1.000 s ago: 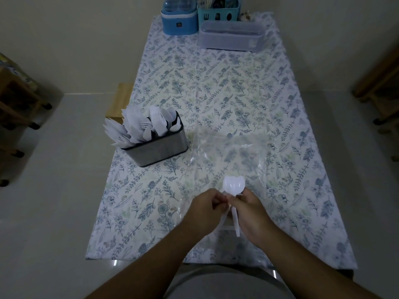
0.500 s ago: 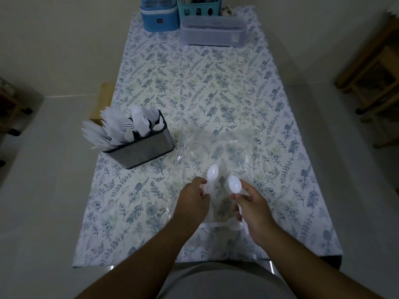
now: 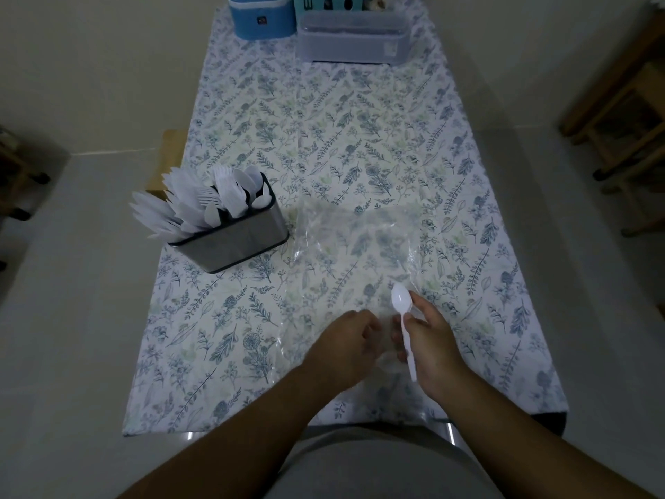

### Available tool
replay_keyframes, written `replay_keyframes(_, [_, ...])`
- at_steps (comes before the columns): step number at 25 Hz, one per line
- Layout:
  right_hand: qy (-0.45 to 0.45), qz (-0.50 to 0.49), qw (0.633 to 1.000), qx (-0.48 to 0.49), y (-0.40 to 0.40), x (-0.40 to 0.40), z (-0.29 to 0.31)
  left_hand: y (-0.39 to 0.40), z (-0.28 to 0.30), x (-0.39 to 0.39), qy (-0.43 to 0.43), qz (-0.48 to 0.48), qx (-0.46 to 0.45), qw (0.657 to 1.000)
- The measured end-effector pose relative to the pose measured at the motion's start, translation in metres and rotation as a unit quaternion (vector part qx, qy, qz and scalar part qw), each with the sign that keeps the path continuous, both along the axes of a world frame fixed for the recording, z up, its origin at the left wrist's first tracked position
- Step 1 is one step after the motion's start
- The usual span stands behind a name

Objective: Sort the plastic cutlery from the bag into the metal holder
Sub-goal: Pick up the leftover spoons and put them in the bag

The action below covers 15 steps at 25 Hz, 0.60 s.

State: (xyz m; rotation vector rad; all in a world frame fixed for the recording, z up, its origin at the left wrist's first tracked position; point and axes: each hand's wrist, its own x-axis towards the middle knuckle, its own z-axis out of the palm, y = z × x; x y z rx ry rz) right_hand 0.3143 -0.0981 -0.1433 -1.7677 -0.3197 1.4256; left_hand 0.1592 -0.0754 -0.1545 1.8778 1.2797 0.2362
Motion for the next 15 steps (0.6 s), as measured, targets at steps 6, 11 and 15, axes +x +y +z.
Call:
replay_keyframes(6, [-0.029, 0.004, 0.999, 0.016, 0.001, 0.003, 0.010, -0.003, -0.011, -0.004, 0.044, -0.002, 0.006, 0.999])
replay_keyframes(11, [-0.019, 0.041, 0.999, 0.029, 0.005, -0.008, 0.021, 0.010, 0.010, -0.001, -0.125, 0.208, -0.113, 0.963])
replay_keyframes(15, [0.082, 0.037, 0.994, 0.053, 0.012, -0.023, 0.026, 0.012, 0.024, 0.006, -0.200, 0.169, -0.081, 0.962])
